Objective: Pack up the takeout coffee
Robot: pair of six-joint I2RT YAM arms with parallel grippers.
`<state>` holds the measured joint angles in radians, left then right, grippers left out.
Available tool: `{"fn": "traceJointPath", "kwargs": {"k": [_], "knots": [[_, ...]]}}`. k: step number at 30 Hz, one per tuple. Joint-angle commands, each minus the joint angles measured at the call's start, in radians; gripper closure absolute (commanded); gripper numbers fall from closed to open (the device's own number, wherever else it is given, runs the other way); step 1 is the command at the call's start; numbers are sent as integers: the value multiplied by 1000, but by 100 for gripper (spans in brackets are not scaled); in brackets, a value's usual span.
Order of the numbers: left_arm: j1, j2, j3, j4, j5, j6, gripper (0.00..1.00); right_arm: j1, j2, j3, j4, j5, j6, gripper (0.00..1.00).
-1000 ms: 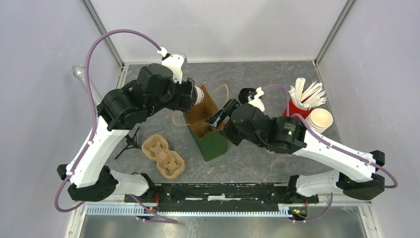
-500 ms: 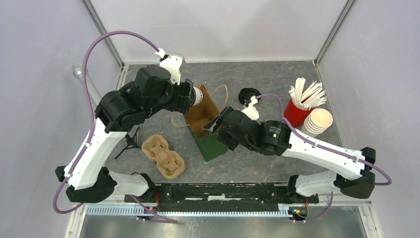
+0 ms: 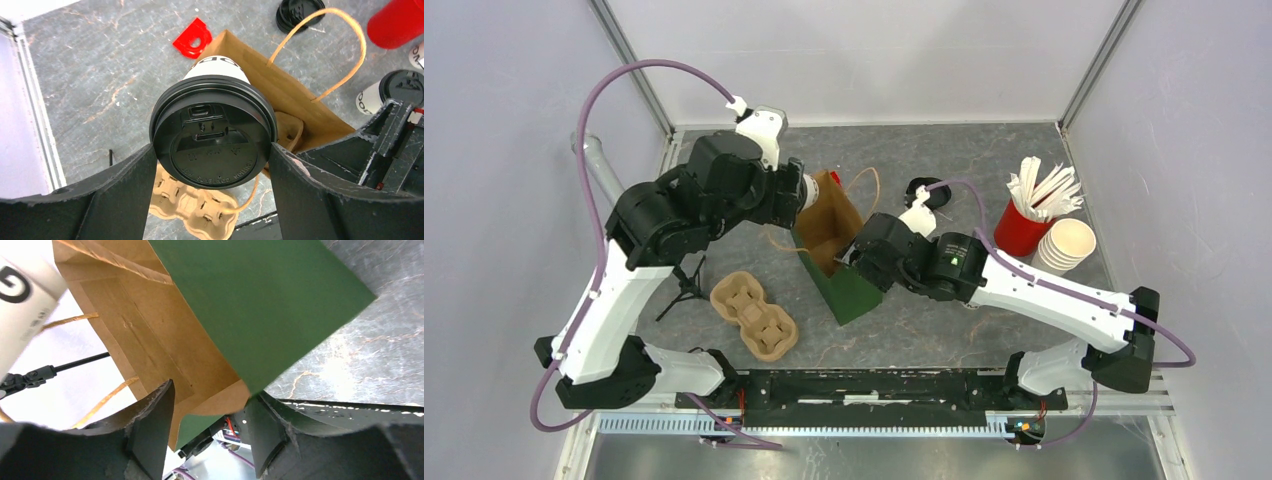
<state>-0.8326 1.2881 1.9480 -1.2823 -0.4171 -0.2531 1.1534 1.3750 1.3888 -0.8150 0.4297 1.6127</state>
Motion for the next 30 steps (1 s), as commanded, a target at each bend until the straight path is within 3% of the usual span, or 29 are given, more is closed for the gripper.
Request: {"fn": "traceJointPath", "kwargs": {"k": [1,5,12,18,20,21,25,28,30], "knots": [[3,7,110,-37,-80,68,46,-3,-19,66,-76,76,-93,48],[6,7,144,-44,-58,52,46,-12,-34,71,-90,112,-158,66],[7,15,263,-33,51,6,47,-50,-11,161,-76,145,-469,74],[9,43,302,-31,62,26,47,-64,-20,181,7,181,-757,89],[10,53,317,-27,67,33,47,-73,-30,177,-26,203,-753,92],[11,58,327,-26,69,39,47,-76,-39,172,-36,203,-739,92],[15,80,360,-24,39,87,48,-77,-58,218,-90,139,-563,69],[15,77,334,-6,28,105,48,-77,-10,317,-278,94,-400,56],[15,69,298,4,44,99,48,-77,-7,315,-313,47,-341,51]]}}
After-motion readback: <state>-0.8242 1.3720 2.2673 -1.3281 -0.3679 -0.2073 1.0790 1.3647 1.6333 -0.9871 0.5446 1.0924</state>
